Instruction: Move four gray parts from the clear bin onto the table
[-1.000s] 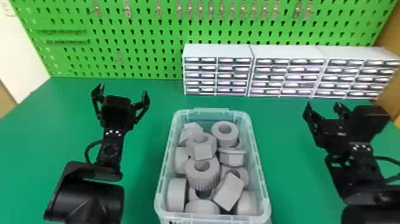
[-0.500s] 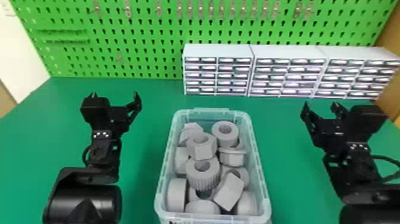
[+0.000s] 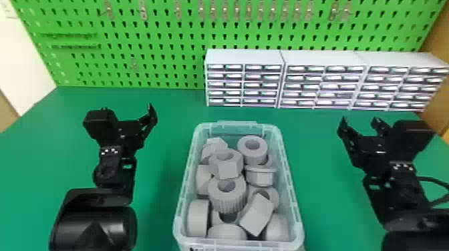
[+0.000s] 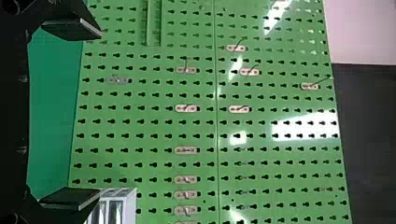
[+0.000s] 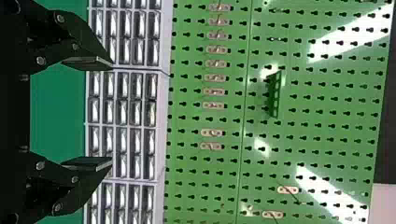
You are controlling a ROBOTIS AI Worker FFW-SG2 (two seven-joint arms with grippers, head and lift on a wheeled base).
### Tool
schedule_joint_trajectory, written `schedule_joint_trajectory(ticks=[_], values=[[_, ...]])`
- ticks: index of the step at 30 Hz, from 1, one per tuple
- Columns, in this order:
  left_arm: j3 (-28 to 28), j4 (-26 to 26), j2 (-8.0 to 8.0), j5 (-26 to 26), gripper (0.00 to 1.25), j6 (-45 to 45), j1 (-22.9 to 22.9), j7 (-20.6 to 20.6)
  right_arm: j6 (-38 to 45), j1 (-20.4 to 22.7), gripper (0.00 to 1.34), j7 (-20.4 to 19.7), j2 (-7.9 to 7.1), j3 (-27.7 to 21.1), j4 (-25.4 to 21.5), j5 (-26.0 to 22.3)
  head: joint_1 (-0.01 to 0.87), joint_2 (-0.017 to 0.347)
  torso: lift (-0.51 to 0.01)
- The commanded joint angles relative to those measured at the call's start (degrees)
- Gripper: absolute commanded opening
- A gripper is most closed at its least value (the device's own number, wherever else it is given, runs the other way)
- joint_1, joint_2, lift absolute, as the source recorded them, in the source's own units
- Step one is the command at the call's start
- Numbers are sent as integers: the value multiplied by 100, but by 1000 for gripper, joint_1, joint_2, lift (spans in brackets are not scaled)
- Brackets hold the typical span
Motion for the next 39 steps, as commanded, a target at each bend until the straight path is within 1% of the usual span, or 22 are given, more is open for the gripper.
schedule_joint_trajectory(ticks=[1,7,24,35,39], values=[[18,37,-15,123,1151,0,12,-33,3,-17,804,0,-9,19,0,-4,693,72,-52],[53,81,-15,246,1151,0,21,-42,38,0,804,0,0,19,0,-13,693,72,-52],[79,160,-15,237,1151,0,21,-95,65,9,804,0,-9,10,0,-21,693,72,-52],[88,151,-15,255,1151,0,56,-113,65,79,804,0,18,19,0,-39,693,72,-52],[97,151,-15,281,1151,0,47,-113,65,79,805,0,0,36,0,-39,693,72,-52]])
